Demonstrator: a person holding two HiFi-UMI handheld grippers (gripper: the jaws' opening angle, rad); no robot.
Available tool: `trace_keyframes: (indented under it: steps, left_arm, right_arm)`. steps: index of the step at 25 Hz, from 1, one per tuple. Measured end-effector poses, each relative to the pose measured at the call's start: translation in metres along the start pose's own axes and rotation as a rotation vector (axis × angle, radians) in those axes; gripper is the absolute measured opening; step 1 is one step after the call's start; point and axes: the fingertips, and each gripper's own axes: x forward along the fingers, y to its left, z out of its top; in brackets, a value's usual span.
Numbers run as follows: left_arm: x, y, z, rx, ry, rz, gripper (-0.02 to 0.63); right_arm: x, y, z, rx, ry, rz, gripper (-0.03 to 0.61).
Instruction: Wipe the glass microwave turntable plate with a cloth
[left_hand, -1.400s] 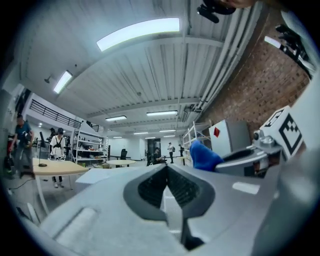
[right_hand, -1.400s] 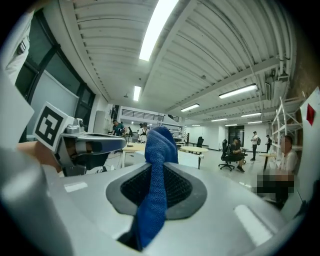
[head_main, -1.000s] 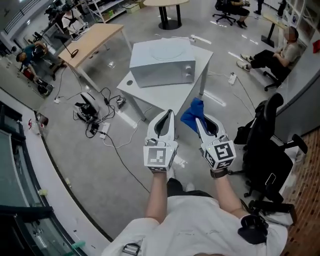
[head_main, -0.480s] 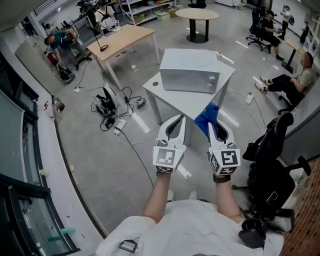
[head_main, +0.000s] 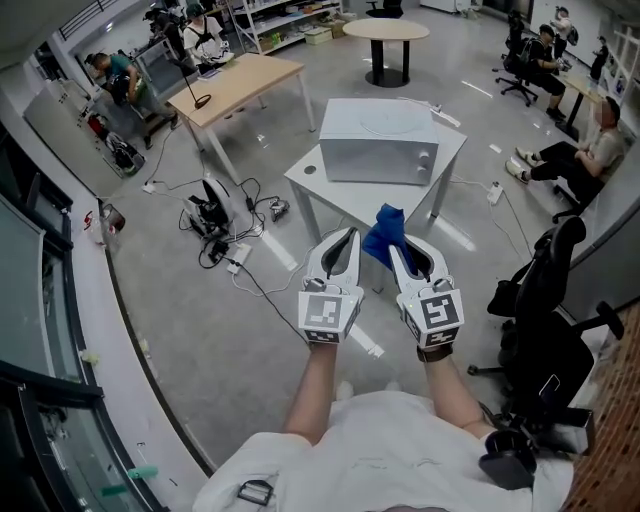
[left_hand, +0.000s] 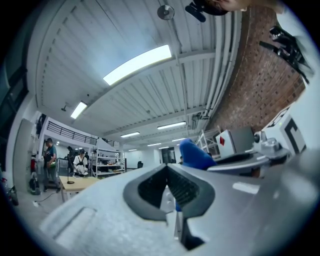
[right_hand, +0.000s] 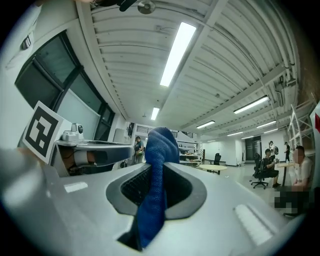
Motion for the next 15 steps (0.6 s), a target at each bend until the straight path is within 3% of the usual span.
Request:
trace_keyframes:
  steps: [10, 15]
  left_arm:
    - [0.005, 0.002, -0.006, -0.024, 0.023, -0.020, 0.002]
    - [-0.016, 0.041, -0.001, -0.026, 0.035, 0.050, 0.002]
  right_arm:
    - [0.000, -0.014, -0.007, -0.005, 0.040, -0.040, 0.067]
    - [0.024, 0.014, 0.001, -0.016, 0.039, 0.018, 0.067]
